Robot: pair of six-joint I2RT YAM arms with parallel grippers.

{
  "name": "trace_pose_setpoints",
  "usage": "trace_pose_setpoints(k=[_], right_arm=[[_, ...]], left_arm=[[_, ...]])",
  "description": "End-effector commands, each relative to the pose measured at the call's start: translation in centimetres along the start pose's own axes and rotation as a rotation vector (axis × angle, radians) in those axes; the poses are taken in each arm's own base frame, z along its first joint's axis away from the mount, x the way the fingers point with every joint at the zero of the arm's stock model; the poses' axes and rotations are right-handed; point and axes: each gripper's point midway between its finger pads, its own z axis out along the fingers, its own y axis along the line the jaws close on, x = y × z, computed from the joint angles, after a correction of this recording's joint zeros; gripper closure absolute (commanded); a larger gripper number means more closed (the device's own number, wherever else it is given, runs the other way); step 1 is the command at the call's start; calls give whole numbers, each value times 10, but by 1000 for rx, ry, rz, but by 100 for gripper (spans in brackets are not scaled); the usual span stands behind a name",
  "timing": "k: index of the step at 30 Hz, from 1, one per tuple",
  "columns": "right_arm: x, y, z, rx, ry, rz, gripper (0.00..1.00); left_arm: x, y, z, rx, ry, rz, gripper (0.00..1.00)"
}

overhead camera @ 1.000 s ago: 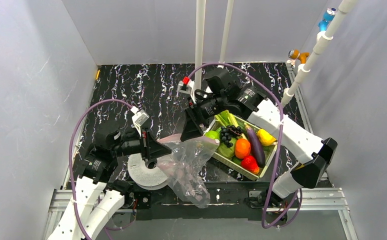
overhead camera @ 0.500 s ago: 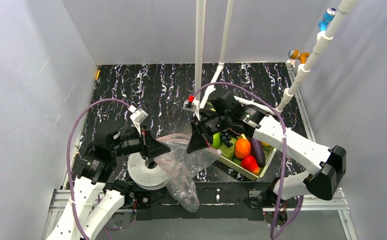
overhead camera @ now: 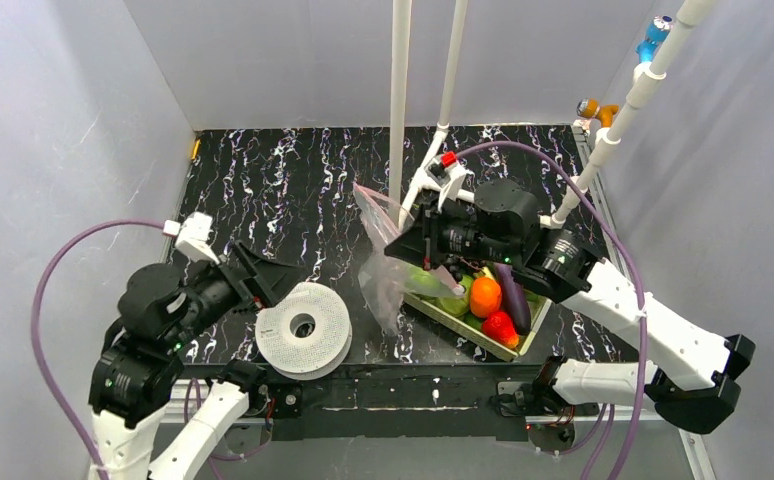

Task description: Place the food in the zip-top bag and seal the zipper

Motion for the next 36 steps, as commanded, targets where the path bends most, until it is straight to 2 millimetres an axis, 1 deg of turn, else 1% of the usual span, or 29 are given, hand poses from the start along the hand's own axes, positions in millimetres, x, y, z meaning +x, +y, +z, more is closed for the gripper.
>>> trace_pose_setpoints(k=[1,3,5,7,9,12,14,16,19,23,25,27,30,31,33,36], right_arm=[[-35,4,16,153,-171,-208,99],[-28,3,32,175,-159,-282,99],[-16,-3,50,190,-145,-336,99],[0,-6,68,180,-127,-360,99],[21,-9,85,166,-83,-366,99],[48,-7,102,150,-25,-364,99],[60,-8,111,143,1,-359,99],[66,-9,116,140,13,-346,99],[70,-6,119,129,17,-326,99],[70,-2,121,111,10,-311,99],[71,1,122,103,12,-307,99],[74,4,125,92,23,-307,99],[82,1,127,105,34,-305,99],[84,0,127,109,35,-299,99],[87,-1,127,110,37,-286,99],[91,2,129,108,41,-291,99]], left_arm=[[1,0,-6,-43,-23,-238,14],[7,-1,0,-23,9,-283,15],[16,3,8,-26,43,-313,16],[24,10,14,-35,72,-329,17],[32,16,19,-36,91,-336,20],[42,27,23,-42,98,-347,22],[44,31,22,-39,79,-342,22],[43,35,21,-44,54,-334,22],[39,42,23,-74,18,-347,22],[37,46,32,-108,22,-397,31],[36,46,37,-117,33,-405,33],[33,44,39,-115,35,-393,33],[32,46,44,-105,29,-368,21],[33,48,46,-105,29,-362,20],[37,54,49,-111,31,-364,20],[45,60,56,-108,44,-393,28]])
